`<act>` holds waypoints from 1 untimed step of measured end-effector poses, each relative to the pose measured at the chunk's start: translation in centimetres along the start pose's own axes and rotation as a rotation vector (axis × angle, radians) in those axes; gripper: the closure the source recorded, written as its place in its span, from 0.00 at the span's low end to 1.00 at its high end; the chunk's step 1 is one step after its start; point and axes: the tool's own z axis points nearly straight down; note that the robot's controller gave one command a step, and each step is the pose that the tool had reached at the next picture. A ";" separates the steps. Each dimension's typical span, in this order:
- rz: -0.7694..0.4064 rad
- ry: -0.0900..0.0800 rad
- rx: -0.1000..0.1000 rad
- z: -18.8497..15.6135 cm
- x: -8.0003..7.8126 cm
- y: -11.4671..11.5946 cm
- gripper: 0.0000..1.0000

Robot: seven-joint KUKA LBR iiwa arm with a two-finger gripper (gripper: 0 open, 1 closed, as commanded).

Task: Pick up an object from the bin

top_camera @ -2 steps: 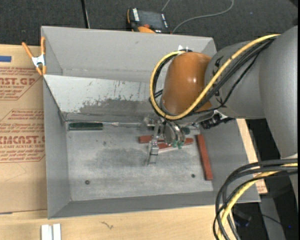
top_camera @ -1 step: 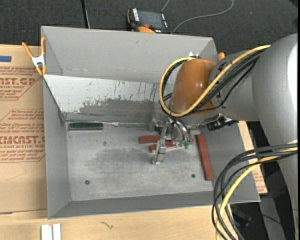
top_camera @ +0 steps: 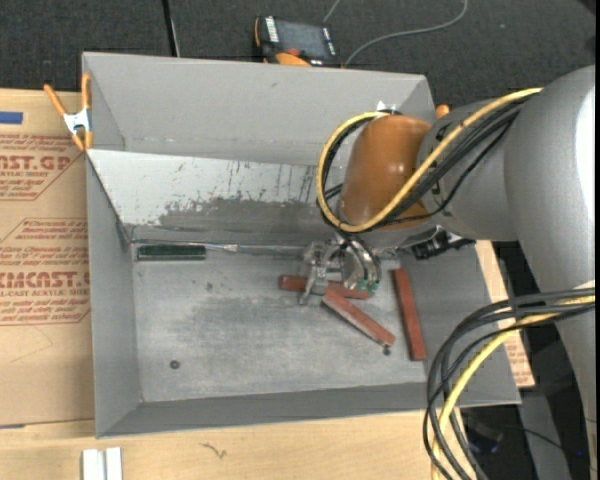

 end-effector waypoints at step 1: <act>0.115 0.002 0.002 0.0 2.2 -4.2 1.00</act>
Offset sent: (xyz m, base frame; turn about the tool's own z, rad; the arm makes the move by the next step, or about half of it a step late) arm -0.0252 -0.0395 0.0003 0.1140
